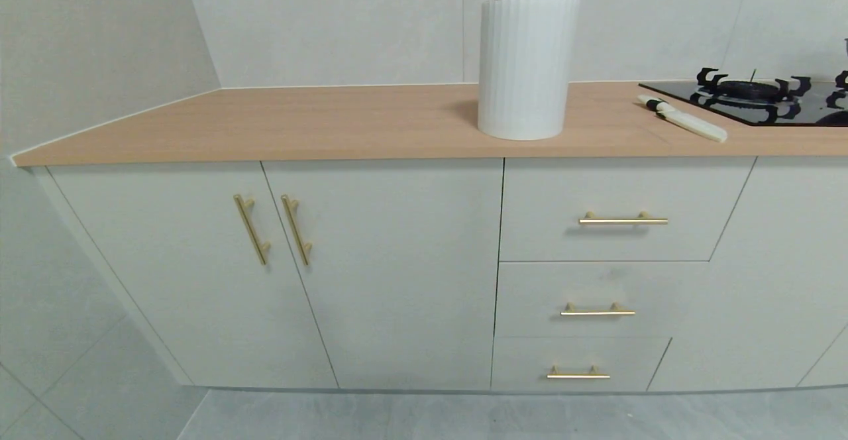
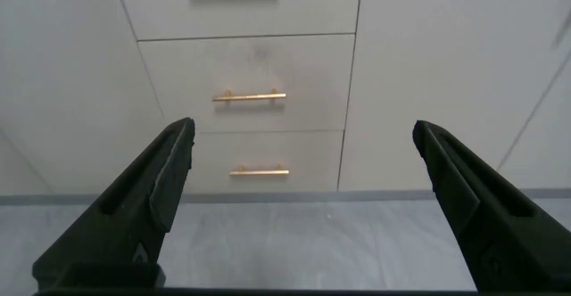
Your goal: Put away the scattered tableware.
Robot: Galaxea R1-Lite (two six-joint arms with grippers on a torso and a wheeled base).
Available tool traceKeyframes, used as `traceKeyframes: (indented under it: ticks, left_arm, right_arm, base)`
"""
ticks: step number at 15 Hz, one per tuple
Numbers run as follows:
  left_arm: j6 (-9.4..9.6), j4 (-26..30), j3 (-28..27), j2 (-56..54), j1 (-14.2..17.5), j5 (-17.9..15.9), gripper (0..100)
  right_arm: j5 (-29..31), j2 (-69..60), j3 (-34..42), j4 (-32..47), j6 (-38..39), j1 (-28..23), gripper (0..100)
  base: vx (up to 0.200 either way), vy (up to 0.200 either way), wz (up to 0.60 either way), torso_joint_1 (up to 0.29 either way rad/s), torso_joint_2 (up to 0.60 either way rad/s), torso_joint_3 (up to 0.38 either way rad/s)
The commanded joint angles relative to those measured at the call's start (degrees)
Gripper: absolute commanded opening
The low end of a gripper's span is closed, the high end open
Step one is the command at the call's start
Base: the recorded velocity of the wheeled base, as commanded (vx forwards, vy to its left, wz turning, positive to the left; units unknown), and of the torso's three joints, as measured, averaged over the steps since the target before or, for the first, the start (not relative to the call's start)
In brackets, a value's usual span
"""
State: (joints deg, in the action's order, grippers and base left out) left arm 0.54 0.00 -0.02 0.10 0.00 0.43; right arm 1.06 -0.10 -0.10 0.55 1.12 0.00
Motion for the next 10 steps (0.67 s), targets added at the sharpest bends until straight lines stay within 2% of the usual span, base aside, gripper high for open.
traceKeyframes:
  ticks: [1,10]
  left_arm:
    - [-0.01,0.00,0.02,-0.01,0.00,0.01,100]
    - [-0.01,0.00,0.02,-0.01,0.00,0.01,100]
  right_arm:
    - [-0.01,0.10,0.01,-0.02,0.02,0.00,100]
    - [0.08,0.10,0.01,-0.02,0.11,0.00,100]
  base:
    - [0.200,0.000,0.00,-0.002,0.00,0.002]
    - [0.200,0.000,0.00,0.003,0.00,0.001]
